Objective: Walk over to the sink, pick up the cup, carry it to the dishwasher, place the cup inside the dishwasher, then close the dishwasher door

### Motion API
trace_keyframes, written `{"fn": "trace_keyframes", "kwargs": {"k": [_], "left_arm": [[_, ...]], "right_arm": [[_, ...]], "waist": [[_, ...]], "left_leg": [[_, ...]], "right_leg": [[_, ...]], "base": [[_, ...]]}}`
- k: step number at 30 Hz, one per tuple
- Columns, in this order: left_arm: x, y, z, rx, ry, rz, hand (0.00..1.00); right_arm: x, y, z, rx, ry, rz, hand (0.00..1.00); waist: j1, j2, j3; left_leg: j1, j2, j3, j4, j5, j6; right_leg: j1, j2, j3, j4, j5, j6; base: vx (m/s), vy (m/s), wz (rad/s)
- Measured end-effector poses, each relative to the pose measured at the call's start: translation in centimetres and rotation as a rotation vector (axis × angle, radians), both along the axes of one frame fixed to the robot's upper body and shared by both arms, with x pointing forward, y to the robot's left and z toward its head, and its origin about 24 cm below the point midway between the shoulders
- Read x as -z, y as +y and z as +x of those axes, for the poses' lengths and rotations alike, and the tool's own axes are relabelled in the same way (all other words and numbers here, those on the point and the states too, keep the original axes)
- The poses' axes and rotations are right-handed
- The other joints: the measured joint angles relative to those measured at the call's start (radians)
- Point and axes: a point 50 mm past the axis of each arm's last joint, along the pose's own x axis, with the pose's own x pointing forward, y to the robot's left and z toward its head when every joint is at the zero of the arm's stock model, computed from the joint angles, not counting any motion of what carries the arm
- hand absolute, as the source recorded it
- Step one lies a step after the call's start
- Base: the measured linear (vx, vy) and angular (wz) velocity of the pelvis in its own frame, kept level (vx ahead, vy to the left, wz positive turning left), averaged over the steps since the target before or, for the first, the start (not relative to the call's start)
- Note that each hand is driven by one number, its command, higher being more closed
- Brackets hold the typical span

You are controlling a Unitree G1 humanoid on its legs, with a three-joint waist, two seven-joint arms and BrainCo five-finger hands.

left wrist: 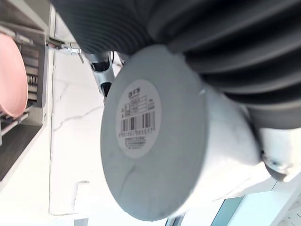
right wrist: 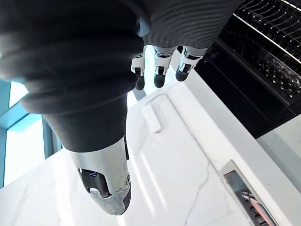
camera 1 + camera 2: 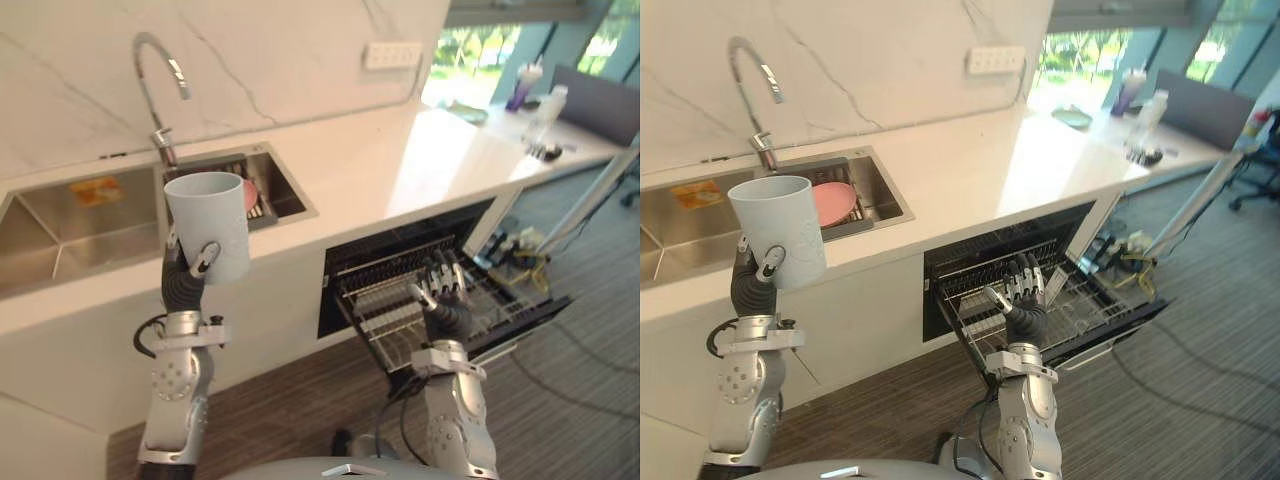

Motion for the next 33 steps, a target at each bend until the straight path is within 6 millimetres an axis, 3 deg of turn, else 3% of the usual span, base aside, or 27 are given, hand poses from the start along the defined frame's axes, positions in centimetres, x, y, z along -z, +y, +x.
{"fn": "trace_keyframes", "kwargs": {"k": [3,4,6,7,8,9,10,11,12,14,16,18,19,20,21,22,25,33], "left_arm": [[-0.5,-1.4,0.2,0.042,-0.028,-0.002,1.00],[-0.5,-1.7,0.1,0.044,-0.025,-0.016,1.00],[-0.6,-1.5,-0.2,0.024,-0.028,-0.029,1.00],[-0.9,-1.5,-0.3,0.019,-0.042,-0.030,1.00],[-0.6,-1.5,-0.4,0.007,-0.027,-0.045,1.00],[-0.1,-1.4,-0.7,-0.008,0.000,-0.059,1.00],[0.2,-1.4,-0.9,-0.011,0.013,-0.061,1.00],[0.6,-1.3,-1.1,-0.014,0.033,-0.059,1.00],[0.9,-1.2,-1.4,-0.021,0.045,-0.058,1.00],[1.2,-1.1,-1.7,-0.035,0.056,-0.056,1.00],[1.2,-0.9,-1.8,-0.059,0.061,-0.044,1.00],[1.2,-0.8,-1.8,-0.069,0.062,-0.053,1.00],[1.2,-0.9,-1.8,-0.072,0.059,-0.059,1.00],[1.2,-0.8,-1.8,-0.078,0.059,-0.056,1.00],[0.9,-0.6,-1.6,-0.081,0.045,-0.042,1.00],[0.4,-0.6,-1.4,-0.091,0.023,-0.041,1.00],[0.2,-0.1,-1.3,-0.131,0.017,-0.042,1.00],[0.1,-0.3,-0.6,-0.140,0.009,-0.048,1.00]], "right_arm": [[-0.5,0.2,0.0,-0.011,-0.020,-0.001,0.00],[-1.2,0.2,0.0,-0.013,-0.052,-0.006,0.00],[-2.1,0.5,-0.3,-0.027,-0.098,0.009,0.00],[-2.4,0.5,-0.4,-0.023,-0.114,0.011,0.00],[-2.4,0.3,-0.5,-0.016,-0.112,0.001,0.00],[-2.5,0.2,-0.7,-0.021,-0.116,-0.015,0.00],[-2.5,0.0,-0.7,-0.020,-0.116,-0.020,0.00],[-2.5,-0.3,-0.6,-0.003,-0.120,-0.023,0.00],[-2.4,-0.5,-0.6,0.005,-0.116,-0.021,0.00],[-2.5,-0.3,-0.5,-0.004,-0.120,-0.019,0.00],[-2.5,0.3,-0.4,-0.029,-0.120,-0.012,0.00],[-2.5,0.6,-0.4,-0.042,-0.118,-0.009,0.00],[-2.5,0.6,-0.4,-0.042,-0.119,-0.013,0.00],[-2.3,0.6,-0.4,-0.045,-0.109,-0.014,0.00],[-1.6,0.9,-0.3,-0.044,-0.083,0.006,0.00],[-1.5,1.0,-0.3,-0.041,-0.082,0.018,0.00],[-1.8,1.3,0.1,-0.042,-0.102,0.042,0.00],[-1.5,1.5,0.9,-0.072,-0.103,0.054,0.00]], "waist": [[-0.003,-0.005,0.002],[0.007,0.009,-0.003],[0.000,0.009,-0.022],[0.000,-0.011,-0.020],[0.007,0.006,-0.008],[0.018,0.009,0.000],[0.023,0.026,-0.003],[0.034,0.046,-0.003],[0.047,0.049,-0.003],[0.072,0.041,-0.003],[0.076,0.027,-0.001],[0.071,0.025,-0.008],[0.070,0.041,-0.021],[0.067,0.035,-0.035],[0.045,-0.006,-0.056],[0.043,-0.030,-0.055],[0.044,-0.058,-0.061],[0.034,-0.053,-0.057]], "left_leg": [[0.012,0.020,-0.003,0.008,-0.046,0.002],[0.019,0.027,-0.002,0.011,-0.074,0.029],[0.032,0.040,-0.002,0.059,-0.098,0.097],[0.001,0.064,-0.012,0.181,-0.109,0.112],[-0.127,0.139,-0.058,0.491,-0.057,0.124],[-0.238,0.184,-0.132,0.708,-0.011,0.080],[-0.273,0.185,-0.158,0.748,-0.022,0.053],[-0.302,0.170,-0.187,0.738,-0.043,0.039],[-0.314,0.138,-0.201,0.653,-0.060,0.052],[-0.320,0.084,-0.260,0.474,-0.063,0.052],[-0.337,0.046,-0.328,0.370,-0.042,0.044],[-0.340,0.015,-0.335,0.242,0.047,0.054],[-0.335,0.004,-0.333,0.181,0.144,0.039],[-0.315,0.001,-0.314,0.150,0.116,-0.001],[-0.270,-0.056,-0.298,0.064,0.147,0.024],[-0.244,-0.078,-0.287,0.003,0.162,0.038],[-0.218,-0.093,-0.274,-0.034,0.165,0.051],[-0.191,-0.092,-0.265,-0.092,0.177,0.053]], "right_leg": [[-0.008,0.011,-0.009,0.063,-0.077,0.002],[-0.021,0.011,-0.015,0.103,-0.113,-0.004],[0.003,0.013,-0.020,0.164,-0.187,-0.014],[0.019,0.016,-0.020,0.156,-0.210,-0.008],[0.057,0.032,-0.017,0.134,-0.221,-0.011],[0.120,0.053,-0.008,0.077,-0.214,-0.011],[0.145,0.061,0.002,0.053,-0.208,-0.017],[0.188,0.066,0.025,0.015,-0.204,-0.018],[0.219,0.064,0.067,-0.012,-0.205,-0.014],[0.246,0.055,0.139,-0.037,-0.202,-0.003],[0.264,0.036,0.207,-0.052,-0.204,0.031],[0.278,0.006,0.235,-0.060,-0.208,0.071],[0.278,0.004,0.238,-0.064,-0.214,0.098],[0.283,-0.003,0.240,-0.072,-0.218,0.114],[0.279,-0.058,0.236,-0.082,-0.205,0.135],[0.279,-0.077,0.230,-0.093,-0.182,0.135],[0.285,-0.089,0.225,-0.121,-0.117,0.146],[0.282,-0.079,0.203,-0.145,-0.090,0.140]], "base": [[0.04,-0.039,-0.08],[0.05,-0.057,-0.26],[0.28,-0.026,-0.01],[0.34,-0.100,0.15],[0.21,-0.118,-0.04],[0.32,-0.078,-0.22],[0.40,0.032,-0.51],[0.47,0.074,-0.76],[0.36,0.070,-0.91],[0.35,0.105,-1.16],[0.36,0.179,-1.13],[0.35,0.254,-0.91],[0.35,0.283,-0.67],[0.35,0.300,-0.37],[0.36,0.347,-0.11],[0.24,0.276,0.01],[0.14,0.201,-0.08],[0.00,0.038,-0.05]]}}
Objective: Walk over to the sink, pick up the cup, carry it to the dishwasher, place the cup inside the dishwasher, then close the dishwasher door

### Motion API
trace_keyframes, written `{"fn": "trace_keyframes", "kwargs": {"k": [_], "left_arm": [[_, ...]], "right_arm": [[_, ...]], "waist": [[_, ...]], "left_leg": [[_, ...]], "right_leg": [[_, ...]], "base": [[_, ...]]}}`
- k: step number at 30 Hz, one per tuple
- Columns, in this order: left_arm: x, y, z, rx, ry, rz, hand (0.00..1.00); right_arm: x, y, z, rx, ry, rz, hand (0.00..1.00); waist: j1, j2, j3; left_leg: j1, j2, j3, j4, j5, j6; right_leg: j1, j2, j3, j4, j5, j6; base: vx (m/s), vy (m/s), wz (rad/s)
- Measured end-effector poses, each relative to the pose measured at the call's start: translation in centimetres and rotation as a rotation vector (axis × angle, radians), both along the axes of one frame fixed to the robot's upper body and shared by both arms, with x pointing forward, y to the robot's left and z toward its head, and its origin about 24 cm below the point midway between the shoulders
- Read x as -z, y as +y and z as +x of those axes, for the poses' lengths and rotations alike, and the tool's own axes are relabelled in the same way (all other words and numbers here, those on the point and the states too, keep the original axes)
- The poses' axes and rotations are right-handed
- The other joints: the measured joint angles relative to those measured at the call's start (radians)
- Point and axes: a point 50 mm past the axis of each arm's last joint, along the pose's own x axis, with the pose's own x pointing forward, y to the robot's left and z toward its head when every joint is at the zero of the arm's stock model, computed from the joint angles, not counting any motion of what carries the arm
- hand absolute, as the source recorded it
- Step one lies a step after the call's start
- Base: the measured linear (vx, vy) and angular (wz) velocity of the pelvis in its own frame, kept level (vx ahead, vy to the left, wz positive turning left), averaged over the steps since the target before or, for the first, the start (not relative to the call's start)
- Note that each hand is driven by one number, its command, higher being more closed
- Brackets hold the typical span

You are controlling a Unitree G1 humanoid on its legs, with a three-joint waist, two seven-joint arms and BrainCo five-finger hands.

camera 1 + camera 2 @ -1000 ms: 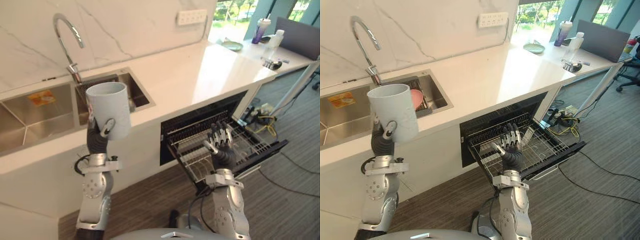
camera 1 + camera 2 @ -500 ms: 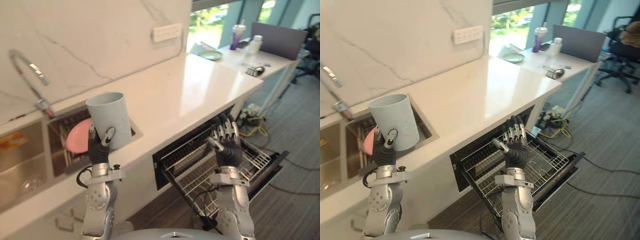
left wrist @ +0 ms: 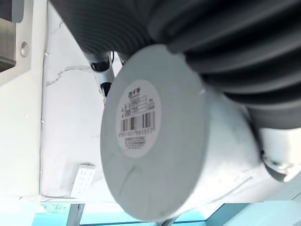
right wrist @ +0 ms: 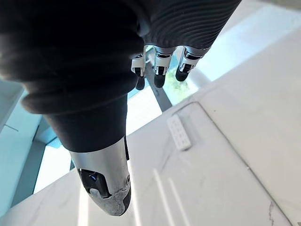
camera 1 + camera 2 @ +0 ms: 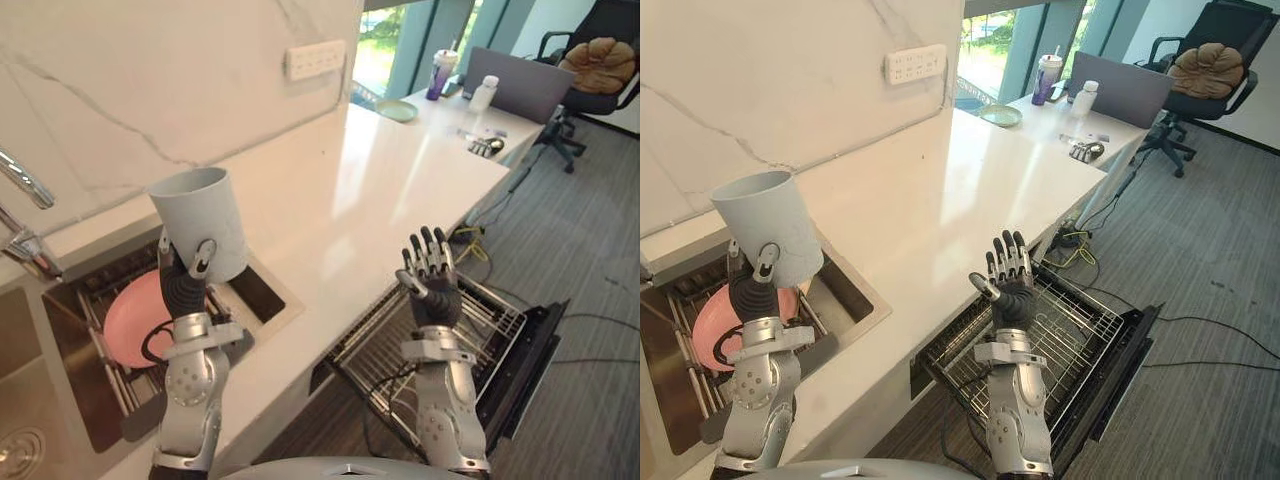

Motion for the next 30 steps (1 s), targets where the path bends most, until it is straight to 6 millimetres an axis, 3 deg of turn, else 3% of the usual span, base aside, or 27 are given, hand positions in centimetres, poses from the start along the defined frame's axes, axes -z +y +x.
{"fn": "trace_keyframes", "kwargs": {"k": [7,10,12,15,16,18,20,21,22,23,25,26,27,28,30], "left_arm": [[0.0,-0.8,1.2,-0.015,-0.004,-0.015,1.00],[-0.6,-0.8,1.5,-0.070,-0.026,-0.009,1.00],[-1.2,-0.8,1.7,-0.129,-0.052,0.003,1.00],[-2.2,-0.8,2.0,-0.215,-0.099,0.023,1.00],[-2.6,-0.7,2.2,-0.251,-0.118,0.028,1.00],[-3.1,-0.6,2.4,-0.304,-0.144,0.026,1.00],[-3.6,-0.8,2.8,-0.326,-0.162,0.012,1.00],[-3.6,-1.0,3.2,-0.330,-0.161,0.029,1.00],[-3.7,-1.2,3.5,-0.328,-0.164,0.046,1.00],[-3.6,-1.3,3.7,-0.329,-0.160,0.057,1.00],[-3.3,-0.9,3.6,-0.345,-0.145,0.087,1.00],[-3.2,-0.3,3.6,-0.372,-0.137,0.092,1.00],[-3.1,-0.2,3.7,-0.379,-0.119,0.099,1.00],[-3.0,-0.3,3.7,-0.378,-0.110,0.104,1.00],[-2.3,-0.9,3.6,-0.381,-0.060,0.154,1.00]], "right_arm": [[-0.6,0.1,0.1,-0.017,-0.025,0.013,0.00],[-2.5,0.6,0.2,-0.070,-0.115,0.009,0.00],[-3.9,1.1,-0.1,-0.110,-0.188,0.007,0.00],[-5.5,1.3,-0.6,-0.141,-0.279,0.001,0.00],[-5.9,1.3,-0.8,-0.150,-0.299,-0.006,0.00],[-6.1,1.2,-0.9,-0.153,-0.312,0.003,0.00],[-5.8,0.9,-1.0,-0.146,-0.297,-0.001,0.00],[-5.7,0.7,-1.0,-0.135,-0.288,-0.005,0.00],[-5.7,0.3,-1.0,-0.119,-0.288,-0.008,0.00],[-5.7,0.2,-1.0,-0.116,-0.285,-0.009,0.00],[-5.4,0.3,-0.8,-0.122,-0.273,-0.001,0.00],[-5.3,0.9,-0.3,-0.145,-0.264,0.007,0.00],[-5.3,1.3,0.0,-0.171,-0.260,0.015,0.00],[-5.4,1.5,0.0,-0.183,-0.262,0.018,0.00],[-5.4,1.7,0.5,-0.224,-0.243,0.004,0.00]], "waist": [[-0.022,-0.003,0.012],[-0.020,-0.001,0.038],[-0.026,-0.014,0.049],[-0.038,-0.022,0.056],[-0.040,-0.022,0.054],[-0.055,-0.027,0.052],[-0.064,-0.025,0.053],[-0.062,-0.006,0.046],[-0.059,0.013,0.052],[-0.059,0.005,0.049],[-0.039,-0.035,0.039],[-0.016,-0.064,0.037],[-0.002,-0.072,0.034],[0.002,-0.074,0.033],[-0.002,-0.026,0.055]], "left_leg": [[0.020,0.006,0.077,-0.083,0.051,-0.002],[0.048,0.017,0.190,-0.114,0.055,-0.005],[0.060,0.018,0.265,-0.122,0.054,-0.005],[0.070,0.008,0.316,-0.123,0.053,-0.006],[0.069,0.006,0.319,-0.121,0.054,-0.008],[0.064,0.002,0.315,-0.117,0.056,-0.011],[0.057,0.012,0.304,-0.119,0.053,-0.006],[0.042,0.043,0.300,-0.123,0.053,0.007],[0.027,0.073,0.298,-0.121,0.063,0.016],[0.024,0.081,0.290,-0.111,0.069,0.019],[0.012,0.077,0.288,-0.080,0.071,0.001],[0.001,0.073,0.291,-0.055,0.066,-0.008],[-0.019,0.071,0.292,-0.037,0.064,-0.015],[-0.027,0.069,0.292,-0.031,0.064,-0.017],[-0.032,0.084,0.291,-0.018,0.065,-0.029]], "right_leg": [[-0.051,0.010,0.018,-0.025,0.025,0.002],[-0.080,0.022,-0.002,-0.070,0.084,-0.007],[-0.105,0.024,-0.030,-0.085,0.105,-0.017],[-0.150,-0.009,-0.156,-0.060,0.071,-0.055],[-0.180,-0.027,-0.205,-0.022,0.084,-0.126],[-0.212,-0.040,-0.229,0.036,0.101,-0.168],[-0.219,-0.039,-0.253,0.045,0.172,-0.098],[-0.222,-0.007,-0.221,0.002,0.247,-0.059],[-0.232,0.005,-0.193,0.035,0.208,-0.099],[-0.232,0.004,-0.191,0.078,0.166,-0.110],[-0.182,-0.009,-0.189,0.051,0.159,-0.058],[-0.138,-0.004,-0.199,-0.036,0.152,-0.032],[-0.104,0.004,-0.220,-0.128,0.165,-0.005],[-0.095,0.006,-0.220,-0.159,0.167,0.000],[-0.083,0.024,-0.227,-0.191,0.176,0.001]], "base": [[-0.11,-0.013,-0.34],[-0.17,0.006,-1.16],[-0.19,-0.015,-1.17],[-0.14,0.002,-0.93],[-0.06,0.035,-0.88],[-0.02,0.009,-0.51],[-0.08,-0.008,-0.22],[-0.07,0.034,-0.09],[-0.01,0.038,0.07],[0.11,0.014,0.26],[0.09,-0.057,0.10],[0.00,-0.143,-0.13],[-0.02,-0.155,-0.11],[-0.08,-0.157,-0.08],[-0.10,-0.117,-0.07]]}}
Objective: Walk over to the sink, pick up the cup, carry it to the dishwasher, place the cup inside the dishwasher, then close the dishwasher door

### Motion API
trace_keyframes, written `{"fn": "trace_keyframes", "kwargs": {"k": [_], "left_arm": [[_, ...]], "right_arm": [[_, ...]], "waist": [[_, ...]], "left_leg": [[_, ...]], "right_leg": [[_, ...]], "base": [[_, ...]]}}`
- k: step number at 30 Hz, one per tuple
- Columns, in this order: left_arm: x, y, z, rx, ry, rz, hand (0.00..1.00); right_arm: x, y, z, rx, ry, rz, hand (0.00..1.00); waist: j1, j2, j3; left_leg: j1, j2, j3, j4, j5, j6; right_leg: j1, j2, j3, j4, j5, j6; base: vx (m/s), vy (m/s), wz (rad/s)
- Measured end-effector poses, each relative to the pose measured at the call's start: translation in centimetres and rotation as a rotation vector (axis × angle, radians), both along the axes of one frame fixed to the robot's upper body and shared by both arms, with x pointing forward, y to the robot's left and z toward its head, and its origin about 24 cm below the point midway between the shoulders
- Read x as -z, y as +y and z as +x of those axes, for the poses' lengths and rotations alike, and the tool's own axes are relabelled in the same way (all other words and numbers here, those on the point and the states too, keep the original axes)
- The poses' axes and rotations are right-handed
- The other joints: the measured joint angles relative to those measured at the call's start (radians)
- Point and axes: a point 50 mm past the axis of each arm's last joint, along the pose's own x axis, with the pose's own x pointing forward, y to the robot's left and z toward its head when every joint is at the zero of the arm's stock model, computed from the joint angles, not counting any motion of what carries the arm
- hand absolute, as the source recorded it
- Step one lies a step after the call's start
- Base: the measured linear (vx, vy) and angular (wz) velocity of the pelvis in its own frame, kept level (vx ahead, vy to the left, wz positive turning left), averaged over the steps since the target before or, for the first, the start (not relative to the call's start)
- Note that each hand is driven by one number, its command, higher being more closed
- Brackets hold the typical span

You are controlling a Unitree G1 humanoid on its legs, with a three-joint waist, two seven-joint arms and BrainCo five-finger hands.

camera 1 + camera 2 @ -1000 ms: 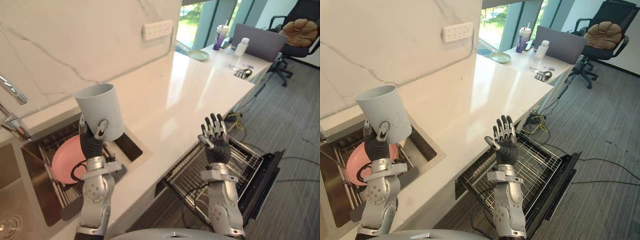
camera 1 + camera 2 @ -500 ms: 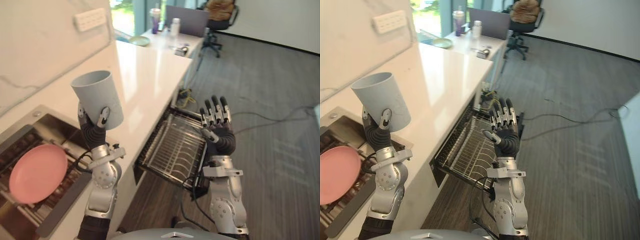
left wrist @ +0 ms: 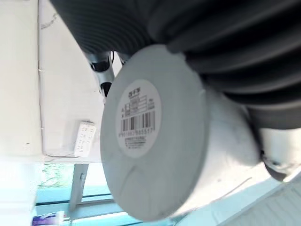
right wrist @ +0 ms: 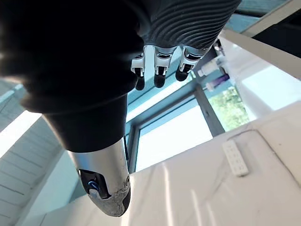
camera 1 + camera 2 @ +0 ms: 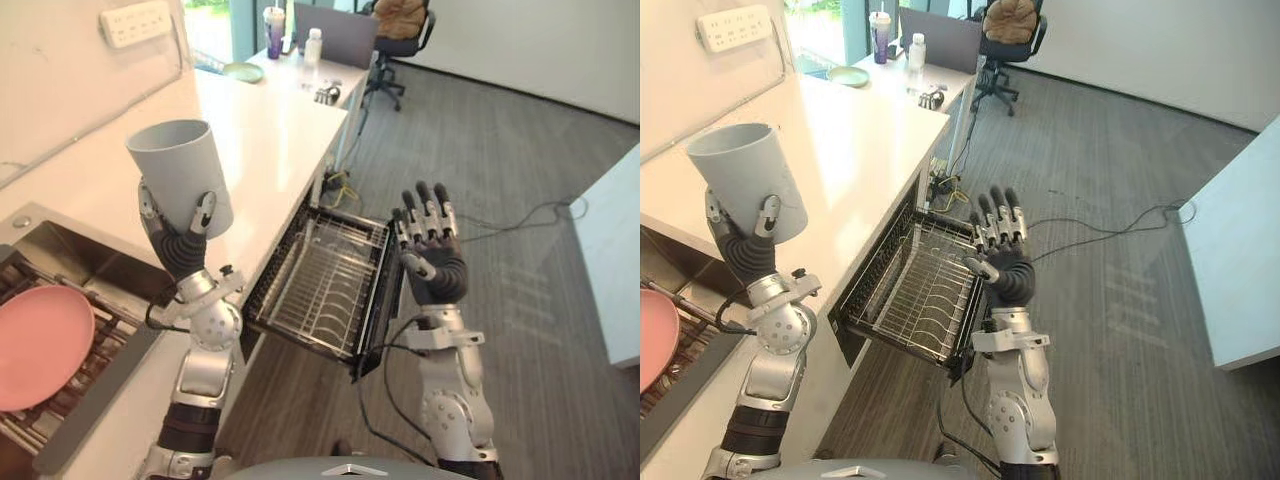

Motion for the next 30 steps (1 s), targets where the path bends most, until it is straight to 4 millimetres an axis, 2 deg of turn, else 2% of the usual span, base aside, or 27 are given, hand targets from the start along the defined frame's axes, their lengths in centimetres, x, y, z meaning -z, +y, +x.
{"fn": "trace_keyframes", "kwargs": {"k": [1,3,4,10,15,24,30], "left_arm": [[0.1,-0.2,-0.1,-0.003,0.010,0.023,1.00],[0.0,-1.0,-0.2,-0.009,0.006,0.092,1.00],[-0.1,-1.3,-0.2,-0.016,-0.002,0.123,1.00],[1.1,-1.9,0.0,-0.098,0.017,0.283,1.00],[1.2,-2.8,0.1,-0.132,-0.017,0.419,1.00],[2.6,-3.7,0.1,-0.137,0.003,0.519,1.00],[3.0,-4.8,0.1,-0.114,0.018,0.557,1.00]], "right_arm": [[0.3,-0.1,0.2,-0.015,0.019,0.004,0.00],[1.6,-0.2,0.7,-0.057,0.095,0.016,0.00],[1.8,-0.3,0.7,-0.073,0.118,0.019,0.00],[1.8,0.2,1.0,-0.185,0.141,0.095,0.00],[2.0,0.7,1.6,-0.244,0.162,0.128,0.00],[2.1,1.8,2.4,-0.329,0.196,0.165,0.00],[2.2,3.0,3.6,-0.401,0.227,0.178,0.00]], "waist": [[-0.005,0.021,0.002],[-0.013,0.046,-0.001],[-0.018,0.050,-0.003],[-0.024,0.049,0.000],[-0.024,0.047,0.001],[-0.025,0.046,0.002],[-0.025,0.046,0.002]], "left_leg": [[-0.003,0.005,0.000,-0.001,0.004,-0.005],[-0.006,0.018,0.001,-0.002,0.011,-0.012],[-0.009,0.026,0.001,-0.001,0.013,-0.016],[-0.026,0.045,-0.031,-0.009,0.037,-0.025],[-0.022,0.026,-0.056,-0.040,0.059,-0.016],[-0.017,-0.002,-0.064,-0.075,0.077,-0.002],[-0.018,-0.008,-0.072,-0.078,0.079,0.002]], "right_leg": [[-0.003,0.004,-0.002,-0.001,0.000,-0.002],[-0.003,0.019,-0.003,-0.014,0.006,-0.012],[-0.002,0.025,-0.004,-0.021,0.008,-0.016],[0.000,0.048,-0.044,-0.021,0.001,-0.037],[0.017,0.035,-0.079,-0.021,-0.001,-0.034],[0.016,0.014,-0.094,-0.021,0.006,-0.024],[0.018,0.009,-0.100,-0.021,0.007,-0.022]], "base": [[-0.07,-0.059,-0.02],[-0.04,-0.059,-0.05],[-0.03,-0.063,-0.05],[-0.01,-0.025,0.15],[0.00,0.036,0.22],[0.00,0.040,0.06],[0.01,0.011,0.03]]}}
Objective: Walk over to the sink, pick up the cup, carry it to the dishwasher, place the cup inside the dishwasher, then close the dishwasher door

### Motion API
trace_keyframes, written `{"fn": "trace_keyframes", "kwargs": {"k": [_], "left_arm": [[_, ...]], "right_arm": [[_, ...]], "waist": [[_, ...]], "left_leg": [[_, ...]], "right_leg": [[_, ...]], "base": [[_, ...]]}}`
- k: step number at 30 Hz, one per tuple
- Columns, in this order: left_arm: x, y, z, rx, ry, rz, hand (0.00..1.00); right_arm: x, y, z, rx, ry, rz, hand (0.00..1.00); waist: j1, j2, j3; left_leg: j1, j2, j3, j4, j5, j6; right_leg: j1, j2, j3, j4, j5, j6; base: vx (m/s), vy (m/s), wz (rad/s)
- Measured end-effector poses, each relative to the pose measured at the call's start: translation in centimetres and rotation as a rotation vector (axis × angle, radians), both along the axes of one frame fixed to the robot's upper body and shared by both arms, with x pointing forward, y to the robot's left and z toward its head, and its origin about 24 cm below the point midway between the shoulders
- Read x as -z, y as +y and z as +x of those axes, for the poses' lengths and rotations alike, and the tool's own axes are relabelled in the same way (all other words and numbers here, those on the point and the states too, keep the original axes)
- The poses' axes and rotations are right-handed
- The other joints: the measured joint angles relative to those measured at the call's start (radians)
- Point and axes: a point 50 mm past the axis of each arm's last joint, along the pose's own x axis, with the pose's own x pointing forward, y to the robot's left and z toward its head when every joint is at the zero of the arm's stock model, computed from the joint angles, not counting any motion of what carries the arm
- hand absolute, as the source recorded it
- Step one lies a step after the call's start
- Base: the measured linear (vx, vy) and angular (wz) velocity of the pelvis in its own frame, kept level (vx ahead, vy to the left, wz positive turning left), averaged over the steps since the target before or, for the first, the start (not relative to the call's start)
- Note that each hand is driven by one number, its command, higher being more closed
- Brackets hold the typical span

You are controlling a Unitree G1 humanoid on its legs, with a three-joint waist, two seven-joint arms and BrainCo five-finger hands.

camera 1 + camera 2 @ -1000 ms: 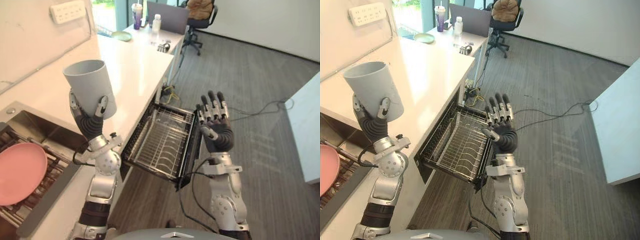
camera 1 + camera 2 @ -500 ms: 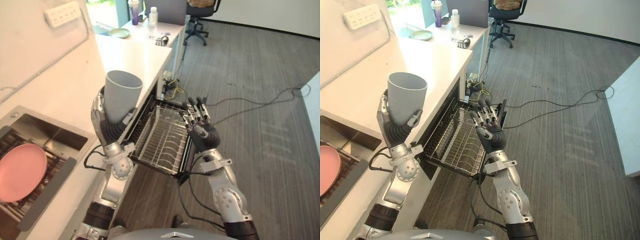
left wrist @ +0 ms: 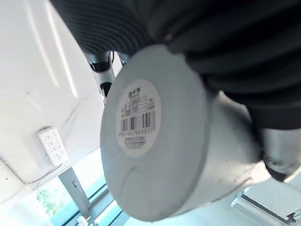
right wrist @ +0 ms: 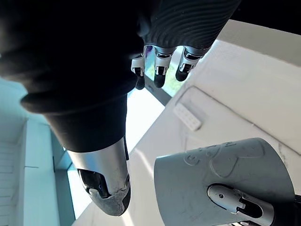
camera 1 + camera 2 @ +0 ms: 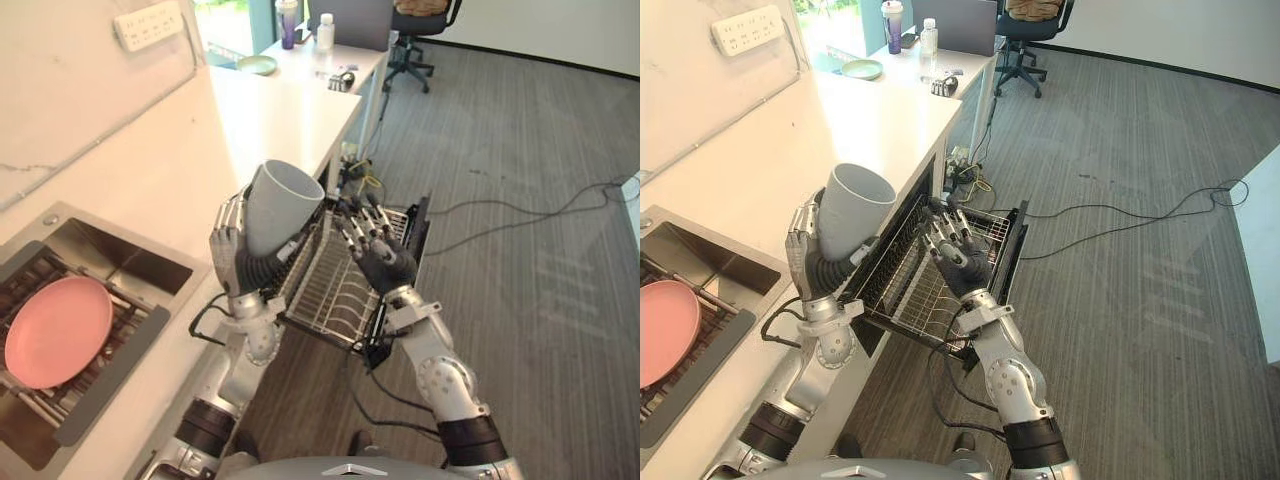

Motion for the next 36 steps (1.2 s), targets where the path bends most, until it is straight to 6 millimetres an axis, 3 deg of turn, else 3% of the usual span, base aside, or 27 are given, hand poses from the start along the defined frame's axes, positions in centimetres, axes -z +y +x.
{"fn": "trace_keyframes", "kwargs": {"k": [22,28,36], "left_arm": [[0.7,-2.9,0.2,0.096,0.053,0.063,1.00],[0.9,-2.8,0.3,0.084,0.073,0.073,1.00],[1.8,-2.7,0.5,0.075,0.115,0.072,1.00]], "right_arm": [[-0.9,4.6,1.2,-0.152,0.066,-0.088,0.00],[-1.2,5.4,1.4,-0.141,0.086,-0.125,0.00],[-0.8,6.0,1.8,-0.099,0.122,-0.173,0.00]], "waist": [[0.007,0.011,-0.007],[0.007,0.030,-0.020],[0.013,0.034,-0.025]], "left_leg": [[-0.004,-0.014,-0.037,-0.020,0.027,0.010],[-0.004,-0.014,-0.041,-0.021,0.032,0.010],[-0.011,-0.014,-0.060,-0.021,0.037,0.010]], "right_leg": [[0.009,-0.007,-0.035,0.000,0.004,0.002],[0.009,-0.007,-0.039,-0.001,0.006,0.001],[0.010,-0.007,-0.056,-0.006,0.006,0.000]], "base": [[0.00,0.008,0.04],[0.00,0.001,0.01],[-0.01,0.009,0.06]]}}
